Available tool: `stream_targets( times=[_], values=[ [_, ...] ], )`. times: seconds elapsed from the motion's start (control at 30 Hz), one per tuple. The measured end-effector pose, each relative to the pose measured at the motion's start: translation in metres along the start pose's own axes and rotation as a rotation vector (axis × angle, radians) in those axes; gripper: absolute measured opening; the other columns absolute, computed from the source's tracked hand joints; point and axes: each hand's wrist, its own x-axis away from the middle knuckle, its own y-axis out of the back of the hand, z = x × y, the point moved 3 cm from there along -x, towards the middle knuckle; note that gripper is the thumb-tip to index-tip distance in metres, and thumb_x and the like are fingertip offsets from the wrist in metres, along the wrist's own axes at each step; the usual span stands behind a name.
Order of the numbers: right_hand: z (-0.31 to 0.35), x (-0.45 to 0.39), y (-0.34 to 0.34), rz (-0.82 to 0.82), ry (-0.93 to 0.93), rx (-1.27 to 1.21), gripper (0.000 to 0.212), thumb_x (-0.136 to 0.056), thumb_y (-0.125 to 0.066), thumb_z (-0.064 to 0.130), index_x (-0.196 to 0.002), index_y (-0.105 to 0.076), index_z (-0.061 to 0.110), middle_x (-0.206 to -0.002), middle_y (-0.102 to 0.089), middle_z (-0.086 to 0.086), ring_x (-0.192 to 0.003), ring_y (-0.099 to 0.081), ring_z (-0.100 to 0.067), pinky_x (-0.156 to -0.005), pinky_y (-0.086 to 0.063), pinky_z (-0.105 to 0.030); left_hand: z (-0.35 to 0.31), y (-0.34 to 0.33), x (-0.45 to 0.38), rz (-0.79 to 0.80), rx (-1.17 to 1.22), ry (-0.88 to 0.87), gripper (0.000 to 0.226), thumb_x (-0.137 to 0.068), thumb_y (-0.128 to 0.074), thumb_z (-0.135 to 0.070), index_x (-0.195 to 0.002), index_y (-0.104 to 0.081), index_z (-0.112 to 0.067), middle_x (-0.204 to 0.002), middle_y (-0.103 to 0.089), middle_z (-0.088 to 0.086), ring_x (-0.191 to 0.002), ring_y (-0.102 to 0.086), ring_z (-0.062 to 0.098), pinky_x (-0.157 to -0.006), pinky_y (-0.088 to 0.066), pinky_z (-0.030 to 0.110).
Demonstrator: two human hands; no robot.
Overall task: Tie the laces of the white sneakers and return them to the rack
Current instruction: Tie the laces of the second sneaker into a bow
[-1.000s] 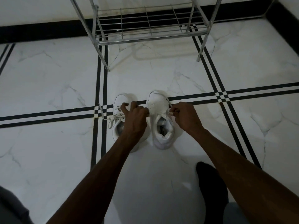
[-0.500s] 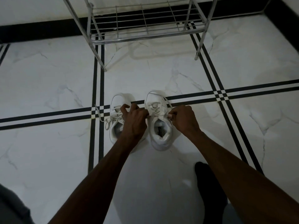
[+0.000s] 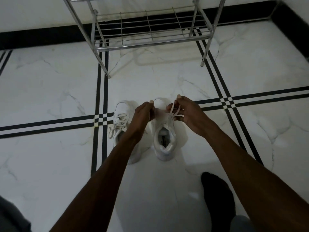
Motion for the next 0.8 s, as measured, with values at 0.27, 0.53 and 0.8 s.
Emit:
stream_targets(
  times=[0.27, 0.53, 0.8],
  values=[
    [-0.015, -0.012, -0.005, -0.027, 0.019, 0.306, 0.033, -0.1, -0.053, 0.011, -0.13, -0.061, 0.023, -0.098, -0.072, -0.002, -0.084, -0.064, -0.014, -0.072, -0.05, -0.035, 0.008, -0.004, -0.002, 0.067, -0.254, -0.171, 0.026, -0.109, -0.043, -0.02, -0.122, -0.06, -0.005, -0.083, -0.066, -0.005, -0.074, -0.061, 0.002, -0.075, -0.054, 0.023],
    [-0.011, -0.019, -0.016, -0.18, -0.02, 0.334, 0.021, -0.08, -0.079, 0.014, -0.1, -0.075, 0.007, -0.096, -0.075, -0.021, -0.078, -0.065, -0.022, -0.063, -0.055, -0.026, 0.0, -0.004, -0.006, 0.177, -0.603, -0.33, 0.045, -0.1, -0.044, 0.003, -0.141, -0.048, -0.014, -0.077, -0.063, 0.003, -0.065, -0.059, 0.002, -0.07, -0.051, 0.025],
    [-0.01, -0.02, -0.024, -0.087, 0.063, 0.306, 0.024, -0.089, -0.072, 0.025, -0.102, -0.075, 0.004, -0.088, -0.075, -0.012, -0.076, -0.069, -0.015, -0.063, -0.054, -0.021, -0.004, -0.002, -0.012, 0.131, -0.474, -0.213, 0.031, -0.099, -0.05, 0.004, -0.117, -0.028, -0.009, -0.075, -0.071, 0.004, -0.06, -0.066, 0.009, -0.065, -0.055, 0.025]
  ],
)
